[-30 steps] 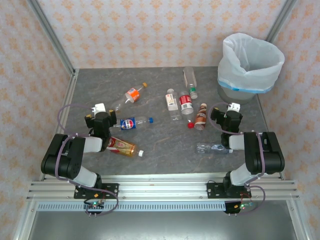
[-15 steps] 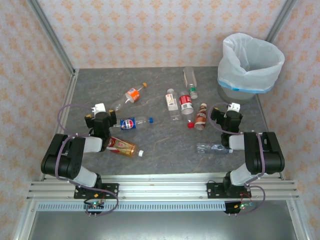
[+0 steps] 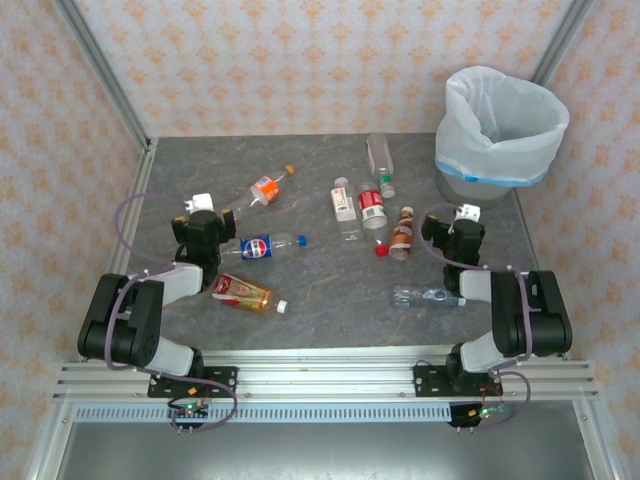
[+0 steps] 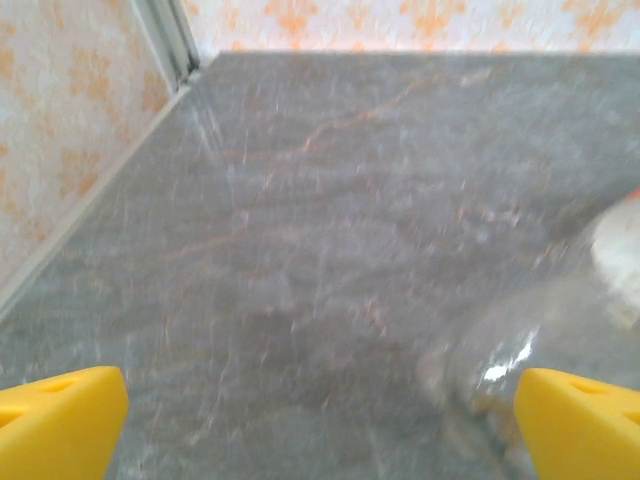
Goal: Put the plastic bottles in the bin
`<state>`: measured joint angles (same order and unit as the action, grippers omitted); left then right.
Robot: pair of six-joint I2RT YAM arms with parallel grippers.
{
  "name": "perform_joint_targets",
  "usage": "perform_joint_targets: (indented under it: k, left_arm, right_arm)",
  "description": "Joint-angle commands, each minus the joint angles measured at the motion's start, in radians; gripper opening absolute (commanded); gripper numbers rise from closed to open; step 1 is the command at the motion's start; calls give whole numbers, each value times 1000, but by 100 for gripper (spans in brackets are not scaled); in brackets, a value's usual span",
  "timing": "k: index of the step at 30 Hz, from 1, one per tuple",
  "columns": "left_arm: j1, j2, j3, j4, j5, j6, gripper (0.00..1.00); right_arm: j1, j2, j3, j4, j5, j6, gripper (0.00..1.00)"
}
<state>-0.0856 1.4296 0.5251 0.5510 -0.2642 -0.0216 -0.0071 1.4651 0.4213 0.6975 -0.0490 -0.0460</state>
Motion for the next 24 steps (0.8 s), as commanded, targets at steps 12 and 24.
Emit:
perform_joint_targets:
  k: [12, 24]
  left_arm:
    - [-62, -289, 269, -831, -247, -475, 100]
    - [-146, -409, 368, -1406, -4, -883, 100]
  right_arm:
    - [8, -267, 101, -344, -7, 222, 99]
    - [10, -325, 30, -299, -80, 434, 99]
